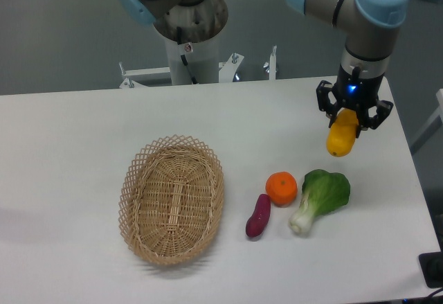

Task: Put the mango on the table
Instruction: 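Lower the yellow mango held in the gripper toward the table surface, then open the gripper to release the mango onto the table, then raise the open gripper up and away from the mango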

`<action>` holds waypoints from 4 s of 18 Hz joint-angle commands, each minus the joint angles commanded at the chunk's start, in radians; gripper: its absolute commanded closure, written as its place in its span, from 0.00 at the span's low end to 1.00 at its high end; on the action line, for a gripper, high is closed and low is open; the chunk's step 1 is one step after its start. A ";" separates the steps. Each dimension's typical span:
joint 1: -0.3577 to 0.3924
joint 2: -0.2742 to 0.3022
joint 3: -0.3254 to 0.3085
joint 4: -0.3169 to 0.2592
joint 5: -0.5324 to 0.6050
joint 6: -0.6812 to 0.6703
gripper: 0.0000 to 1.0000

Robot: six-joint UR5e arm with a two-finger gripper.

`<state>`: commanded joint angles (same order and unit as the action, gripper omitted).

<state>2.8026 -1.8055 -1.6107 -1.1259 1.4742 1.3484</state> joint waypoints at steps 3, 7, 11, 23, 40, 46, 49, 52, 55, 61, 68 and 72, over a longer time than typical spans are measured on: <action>0.005 0.000 0.003 0.000 0.000 0.003 0.54; 0.032 0.000 0.012 -0.003 -0.002 0.021 0.54; 0.074 0.000 -0.002 -0.009 0.002 0.120 0.54; 0.106 -0.086 -0.173 0.268 0.018 0.314 0.54; 0.106 -0.132 -0.272 0.305 0.041 0.325 0.46; 0.106 -0.124 -0.261 0.308 0.035 0.310 0.00; 0.104 -0.123 -0.253 0.307 0.035 0.308 0.00; 0.106 -0.114 -0.230 0.301 0.032 0.305 0.00; 0.095 -0.095 -0.177 0.285 0.040 0.217 0.00; 0.061 -0.091 -0.023 0.158 0.041 0.137 0.00; 0.095 -0.091 0.262 -0.217 0.041 0.164 0.00; 0.153 -0.071 0.279 -0.270 0.037 0.290 0.00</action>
<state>2.9558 -1.8762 -1.3315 -1.3959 1.5110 1.6379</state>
